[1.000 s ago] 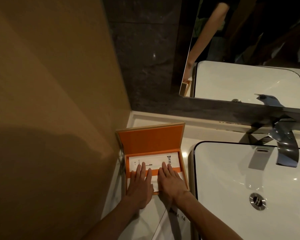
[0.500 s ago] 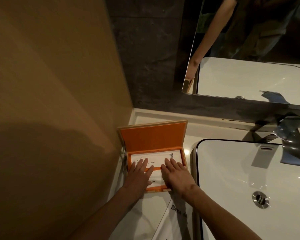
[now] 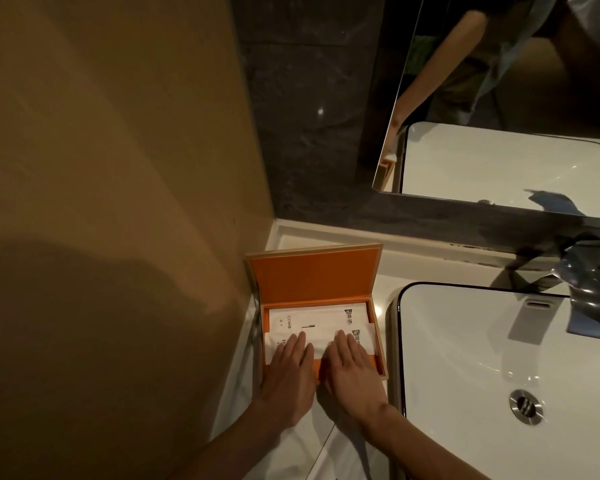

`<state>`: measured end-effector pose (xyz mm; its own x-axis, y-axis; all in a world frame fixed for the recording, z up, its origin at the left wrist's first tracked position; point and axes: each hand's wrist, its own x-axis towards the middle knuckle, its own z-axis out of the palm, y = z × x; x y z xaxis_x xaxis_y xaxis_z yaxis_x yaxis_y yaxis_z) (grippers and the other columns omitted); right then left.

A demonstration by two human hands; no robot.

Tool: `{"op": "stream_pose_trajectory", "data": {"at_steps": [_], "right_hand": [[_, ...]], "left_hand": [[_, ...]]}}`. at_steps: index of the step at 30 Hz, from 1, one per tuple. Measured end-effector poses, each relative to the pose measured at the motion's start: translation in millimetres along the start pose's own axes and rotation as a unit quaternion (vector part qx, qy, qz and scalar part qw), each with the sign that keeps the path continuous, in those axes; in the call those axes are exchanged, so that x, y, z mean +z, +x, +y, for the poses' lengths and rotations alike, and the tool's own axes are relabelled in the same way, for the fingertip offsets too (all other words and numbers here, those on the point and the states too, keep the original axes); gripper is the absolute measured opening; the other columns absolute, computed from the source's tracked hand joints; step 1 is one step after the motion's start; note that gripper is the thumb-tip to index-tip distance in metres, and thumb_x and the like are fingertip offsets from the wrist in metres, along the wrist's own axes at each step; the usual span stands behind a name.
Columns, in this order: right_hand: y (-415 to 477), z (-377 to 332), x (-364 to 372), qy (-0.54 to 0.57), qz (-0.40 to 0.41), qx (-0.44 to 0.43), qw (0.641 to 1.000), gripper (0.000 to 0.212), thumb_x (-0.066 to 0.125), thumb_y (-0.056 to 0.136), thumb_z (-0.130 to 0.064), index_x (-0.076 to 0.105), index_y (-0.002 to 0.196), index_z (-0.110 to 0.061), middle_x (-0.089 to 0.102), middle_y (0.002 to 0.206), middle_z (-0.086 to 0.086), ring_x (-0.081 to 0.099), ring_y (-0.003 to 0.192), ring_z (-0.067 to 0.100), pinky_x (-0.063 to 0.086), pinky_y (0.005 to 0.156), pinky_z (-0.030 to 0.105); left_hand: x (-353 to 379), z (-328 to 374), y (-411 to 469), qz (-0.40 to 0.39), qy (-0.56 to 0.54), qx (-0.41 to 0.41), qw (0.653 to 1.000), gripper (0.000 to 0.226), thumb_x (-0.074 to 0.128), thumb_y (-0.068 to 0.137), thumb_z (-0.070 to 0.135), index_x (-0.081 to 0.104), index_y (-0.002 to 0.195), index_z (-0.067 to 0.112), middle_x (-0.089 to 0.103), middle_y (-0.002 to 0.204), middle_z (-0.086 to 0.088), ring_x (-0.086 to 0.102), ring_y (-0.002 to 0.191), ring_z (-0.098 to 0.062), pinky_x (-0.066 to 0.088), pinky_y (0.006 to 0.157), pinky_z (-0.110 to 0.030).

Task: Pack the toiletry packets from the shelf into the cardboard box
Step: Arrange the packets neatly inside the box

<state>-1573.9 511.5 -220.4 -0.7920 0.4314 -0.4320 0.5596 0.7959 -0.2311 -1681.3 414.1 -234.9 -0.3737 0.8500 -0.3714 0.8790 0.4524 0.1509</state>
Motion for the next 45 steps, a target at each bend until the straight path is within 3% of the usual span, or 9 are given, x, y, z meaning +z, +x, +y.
{"op": "stream_pose_trajectory", "data": {"at_steps": [2, 4, 7, 10, 13, 17, 23, 34, 45], "right_hand": [[-4, 1, 7, 0.011, -0.017, 0.022, 1.0, 0.074, 0.012, 0.097, -0.047, 0.072, 0.105, -0.005, 0.069, 0.112, 0.019, 0.067, 0.103, 0.035, 0.053, 0.083, 0.044], [-6, 4, 6, -0.01, -0.009, 0.03, 0.999, 0.095, -0.011, 0.093, -0.055, 0.067, 0.115, -0.004, 0.063, 0.124, 0.021, 0.06, 0.113, 0.037, 0.047, 0.092, 0.045], [-3, 5, 1, 0.018, -0.028, 0.003, 0.999, 0.131, -0.043, 0.054, -0.069, 0.019, 0.15, -0.005, 0.013, 0.157, 0.02, 0.01, 0.146, 0.036, 0.007, 0.115, 0.044], [-3, 5, -5, 0.013, -0.038, 0.002, 0.999, 0.138, -0.048, 0.04, -0.071, 0.004, 0.152, -0.009, -0.001, 0.16, 0.016, -0.005, 0.147, 0.032, 0.0, 0.117, 0.042], [-5, 2, -9, 0.014, -0.039, 0.01, 0.999, 0.1, -0.019, 0.077, -0.071, 0.008, 0.151, -0.009, 0.0, 0.16, 0.017, -0.003, 0.147, 0.033, 0.004, 0.118, 0.043], [-6, 2, -9, 0.0, -0.022, 0.005, 1.0, 0.058, 0.033, 0.1, -0.041, 0.021, 0.147, -0.009, 0.009, 0.159, 0.019, 0.004, 0.146, 0.037, 0.012, 0.119, 0.046], [-24, 1, 2, -0.011, 0.051, -0.052, 0.997, 0.038, 0.041, 0.095, -0.034, 0.044, 0.129, -0.015, 0.044, 0.135, 0.013, 0.039, 0.127, 0.029, 0.033, 0.109, 0.044], [-80, 6, 23, 0.019, 0.137, -0.084, 0.987, 0.031, 0.052, 0.09, -0.015, 0.055, 0.12, -0.009, 0.057, 0.121, 0.014, 0.054, 0.113, 0.03, 0.045, 0.097, 0.04], [-167, -22, 69, 0.117, 0.073, 0.09, 0.986, 0.035, 0.051, 0.093, -0.024, 0.045, 0.126, -0.013, 0.051, 0.127, 0.01, 0.048, 0.116, 0.026, 0.044, 0.099, 0.037]], "left_hand": [[3, 1, -3, -0.004, -0.005, 0.005, 1.0, 0.062, 0.025, 0.099, 0.045, 0.012, 0.149, 0.012, 0.003, 0.159, -0.013, 0.002, 0.147, -0.03, 0.001, 0.118, -0.044], [5, -1, -2, 0.005, -0.003, 0.008, 1.0, 0.064, 0.024, 0.096, 0.048, 0.019, 0.148, 0.01, 0.006, 0.157, -0.012, 0.011, 0.145, -0.034, 0.007, 0.117, -0.046], [1, -5, 0, -0.016, 0.027, 0.028, 0.999, 0.068, 0.014, 0.095, 0.051, 0.023, 0.147, 0.009, 0.009, 0.156, -0.014, 0.015, 0.144, -0.036, 0.015, 0.117, -0.051], [0, -9, 2, -0.05, 0.021, 0.013, 0.998, 0.074, 0.003, 0.097, 0.051, 0.055, 0.128, 0.008, 0.044, 0.141, -0.017, 0.05, 0.125, -0.036, 0.044, 0.1, -0.052], [3, -10, 0, -0.045, 0.034, -0.001, 0.998, 0.076, 0.001, 0.096, 0.052, 0.061, 0.123, 0.012, 0.051, 0.136, -0.015, 0.056, 0.12, -0.033, 0.04, 0.098, -0.05], [-13, 0, -10, -0.045, 0.005, -0.021, 0.999, 0.06, 0.021, 0.098, 0.049, 0.016, 0.149, 0.017, -0.004, 0.157, -0.007, 0.005, 0.146, -0.031, 0.0, 0.117, -0.047], [-14, 15, -34, 0.003, -0.023, -0.056, 0.998, 0.053, 0.027, 0.099, 0.041, 0.019, 0.147, 0.02, 0.014, 0.158, -0.007, 0.012, 0.145, -0.025, 0.004, 0.119, -0.047], [9, 32, -93, 0.119, -0.076, 0.004, 0.99, 0.045, 0.042, 0.093, 0.033, 0.038, 0.137, 0.024, 0.038, 0.145, -0.002, 0.031, 0.135, -0.02, 0.02, 0.116, -0.038], [53, 49, -155, 0.005, -0.066, 0.011, 0.998, 0.055, 0.045, 0.094, 0.04, 0.028, 0.143, 0.02, 0.024, 0.152, -0.009, 0.027, 0.136, -0.026, 0.021, 0.114, -0.039]]}}
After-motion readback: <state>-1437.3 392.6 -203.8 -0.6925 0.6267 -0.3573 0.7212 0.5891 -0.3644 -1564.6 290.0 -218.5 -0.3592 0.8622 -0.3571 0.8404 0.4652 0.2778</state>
